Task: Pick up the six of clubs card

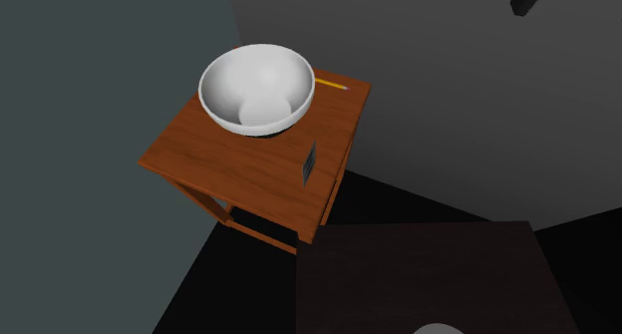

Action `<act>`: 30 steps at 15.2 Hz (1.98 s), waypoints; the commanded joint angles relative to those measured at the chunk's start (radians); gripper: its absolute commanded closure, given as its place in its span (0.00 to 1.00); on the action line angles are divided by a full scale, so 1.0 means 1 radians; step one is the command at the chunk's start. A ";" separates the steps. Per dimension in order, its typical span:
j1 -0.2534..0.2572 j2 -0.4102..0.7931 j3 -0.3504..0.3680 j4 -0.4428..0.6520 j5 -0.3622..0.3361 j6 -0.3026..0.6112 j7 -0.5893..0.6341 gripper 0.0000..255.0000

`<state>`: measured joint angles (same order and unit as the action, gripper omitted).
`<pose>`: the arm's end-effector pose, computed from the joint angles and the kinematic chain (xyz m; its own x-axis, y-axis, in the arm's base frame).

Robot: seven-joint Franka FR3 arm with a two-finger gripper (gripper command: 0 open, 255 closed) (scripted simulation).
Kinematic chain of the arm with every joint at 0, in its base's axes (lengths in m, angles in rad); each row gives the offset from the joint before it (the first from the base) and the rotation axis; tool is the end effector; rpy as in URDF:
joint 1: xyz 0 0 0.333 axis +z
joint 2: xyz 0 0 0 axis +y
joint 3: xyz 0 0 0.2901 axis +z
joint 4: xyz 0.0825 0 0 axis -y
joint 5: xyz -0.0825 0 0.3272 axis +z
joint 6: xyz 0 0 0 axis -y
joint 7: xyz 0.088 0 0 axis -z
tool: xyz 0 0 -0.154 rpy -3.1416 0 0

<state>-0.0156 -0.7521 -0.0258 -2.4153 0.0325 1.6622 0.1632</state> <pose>0.2832 -0.0080 0.4992 0.9799 -0.1990 -0.0094 -0.1993 -0.9787 -0.0491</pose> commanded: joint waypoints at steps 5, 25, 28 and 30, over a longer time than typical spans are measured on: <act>0.092 0.146 0.037 0.047 -0.017 0.031 -0.140 0.00; 0.453 0.537 0.303 0.030 -0.154 0.163 -0.718 0.00; 0.452 0.559 0.306 0.009 -0.160 0.205 -0.708 0.00; 0.451 0.575 0.307 -0.005 -0.165 0.233 -0.700 0.00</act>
<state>0.4363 -0.1872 0.2806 -2.4150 -0.1290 1.8805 -0.5395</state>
